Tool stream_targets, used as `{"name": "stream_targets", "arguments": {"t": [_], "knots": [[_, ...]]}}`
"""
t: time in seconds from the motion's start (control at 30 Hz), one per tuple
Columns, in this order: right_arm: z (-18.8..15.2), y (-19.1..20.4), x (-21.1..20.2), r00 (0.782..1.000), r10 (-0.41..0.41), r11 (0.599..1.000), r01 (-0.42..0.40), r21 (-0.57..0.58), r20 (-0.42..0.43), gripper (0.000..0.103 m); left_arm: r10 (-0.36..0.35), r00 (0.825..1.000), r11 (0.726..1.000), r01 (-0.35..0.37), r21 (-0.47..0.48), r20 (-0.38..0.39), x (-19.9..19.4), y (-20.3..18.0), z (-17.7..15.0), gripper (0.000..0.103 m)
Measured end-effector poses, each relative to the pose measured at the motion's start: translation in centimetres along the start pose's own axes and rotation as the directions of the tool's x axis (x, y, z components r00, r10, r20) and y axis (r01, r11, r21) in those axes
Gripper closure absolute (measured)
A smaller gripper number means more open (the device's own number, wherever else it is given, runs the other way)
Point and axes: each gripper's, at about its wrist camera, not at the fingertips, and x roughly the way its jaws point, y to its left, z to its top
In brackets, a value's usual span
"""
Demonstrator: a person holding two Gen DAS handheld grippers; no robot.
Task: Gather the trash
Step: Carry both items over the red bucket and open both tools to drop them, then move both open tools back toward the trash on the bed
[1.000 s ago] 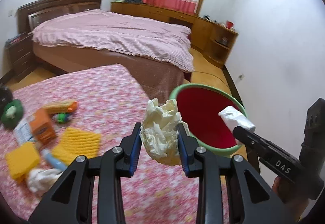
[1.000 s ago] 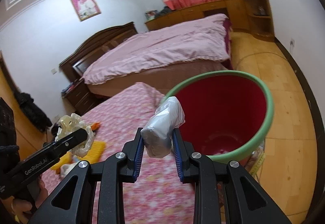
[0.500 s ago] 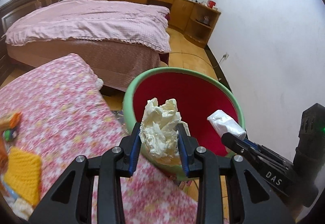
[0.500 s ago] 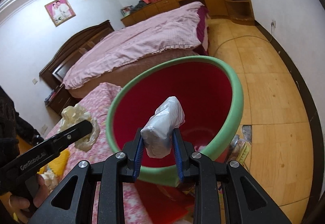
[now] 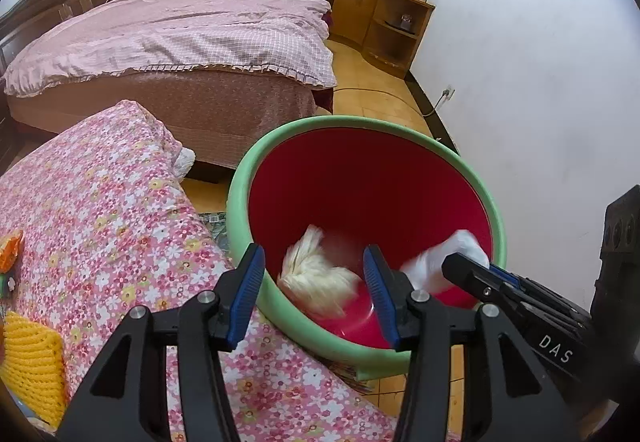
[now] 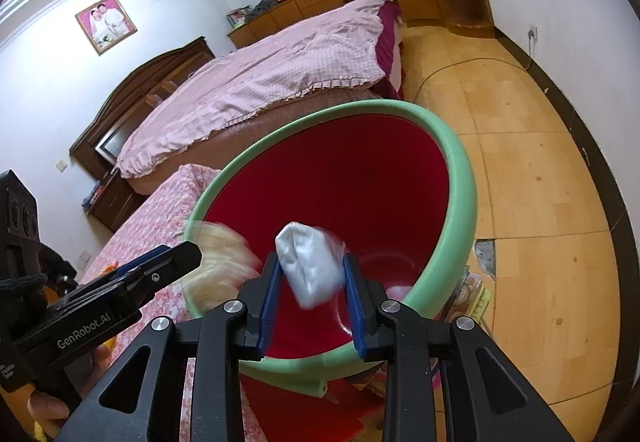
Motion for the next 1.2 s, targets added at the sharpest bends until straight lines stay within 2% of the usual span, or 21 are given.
{"name": "stream_targets", "arguments": {"t": [0.2, 0.33, 0.8, 1.2], "knots": [[0.1, 0.2, -0.5, 1.0, 0.019, 1.0, -0.019, 0.003, 0.013, 0.071, 0.039, 0.999, 0.999, -0.039, -0.031, 0.012, -0.9, 0.7, -0.2, 0.051], [0.0, 0.6, -1.4, 0.999, 0.022, 1.0, -0.021, -0.01, 0.029, 0.067, 0.043, 0.999, 0.998, -0.042, -0.055, 0.015, -2.0, 1.2, -0.5, 0.051], [-1.4, 3.2, -4.0, 0.996, 0.077, 0.997, -0.076, -0.025, 0.049, 0.061, 0.095, 0.993, 0.987, -0.085, -0.138, 0.07, -8.6, 3.5, -2.8, 0.051], [-3.3, 6.1, -4.8, 0.992, 0.124, 0.991, -0.123, -0.047, 0.013, 0.057, 0.173, 0.98, 0.966, -0.15, -0.209, 0.099, -13.5, 6.6, -5.2, 0.051]]}}
